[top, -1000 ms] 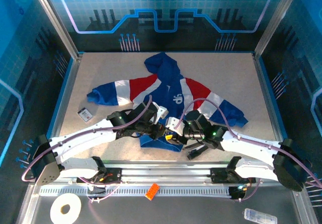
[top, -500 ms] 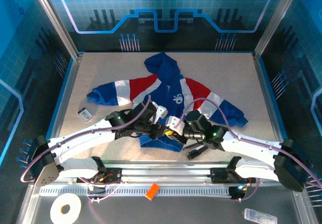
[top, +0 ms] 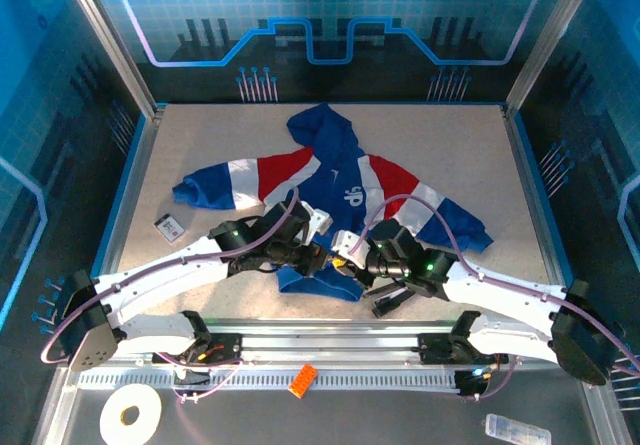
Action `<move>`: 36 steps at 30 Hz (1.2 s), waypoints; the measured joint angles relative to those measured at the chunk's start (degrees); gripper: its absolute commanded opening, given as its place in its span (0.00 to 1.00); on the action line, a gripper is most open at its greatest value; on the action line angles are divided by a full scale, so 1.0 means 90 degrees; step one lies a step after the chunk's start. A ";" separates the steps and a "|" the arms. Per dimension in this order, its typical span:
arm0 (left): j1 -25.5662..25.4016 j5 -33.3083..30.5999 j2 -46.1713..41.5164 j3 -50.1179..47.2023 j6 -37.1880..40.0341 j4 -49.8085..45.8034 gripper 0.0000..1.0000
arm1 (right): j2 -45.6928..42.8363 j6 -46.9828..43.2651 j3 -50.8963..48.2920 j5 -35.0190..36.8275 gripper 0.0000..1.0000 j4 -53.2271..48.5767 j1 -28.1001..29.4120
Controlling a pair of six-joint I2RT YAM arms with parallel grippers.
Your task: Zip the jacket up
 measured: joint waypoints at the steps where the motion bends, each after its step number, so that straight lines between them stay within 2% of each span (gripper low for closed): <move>1: 0.0012 0.0000 -0.0012 -0.0036 0.0000 0.0019 0.00 | 0.0000 0.0002 0.0029 0.0017 0.00 -0.0046 0.0000; 4: 0.0070 0.0036 -0.0114 -0.0257 -0.0007 0.0185 0.00 | -0.0002 0.0051 0.0107 0.0036 0.00 -0.0170 0.0007; 7: 0.0160 0.0146 -0.0260 -0.0529 -0.0039 0.0481 0.07 | -0.0002 0.0126 0.0211 0.0015 0.00 -0.0338 0.0024; 15: 0.0333 0.0478 -0.0561 -0.1229 -0.0483 0.1399 0.37 | 0.0000 0.0316 0.0228 0.0041 0.00 -0.0432 0.0032; 19: 0.0338 0.0491 -0.0733 -0.1627 -0.0896 0.1982 0.43 | 0.0041 0.0342 0.0236 0.0109 0.00 -0.0435 0.0036; 22: 0.0338 0.0466 -0.0925 -0.2001 -0.1239 0.2484 0.40 | 0.0107 0.0367 0.0250 0.0136 0.00 -0.0442 0.0036; 25: 0.0338 0.0437 -0.1076 -0.2375 -0.1605 0.2982 0.31 | 0.0170 0.0389 0.0267 0.0136 0.00 -0.0449 0.0039; 32: 0.0338 0.0396 -0.1112 -0.2635 -0.2135 0.3614 0.26 | 0.0211 0.0415 0.0294 0.0146 0.00 -0.0449 0.0053; 34: 0.0338 0.0396 -0.1112 -0.2635 -0.2212 0.3738 0.19 | 0.0211 0.0415 0.0294 0.0163 0.00 -0.0449 0.0053; 36: 0.0338 0.0398 -0.1093 -0.2635 -0.2242 0.3832 0.06 | 0.0211 0.0415 0.0296 0.0182 0.00 -0.0452 0.0053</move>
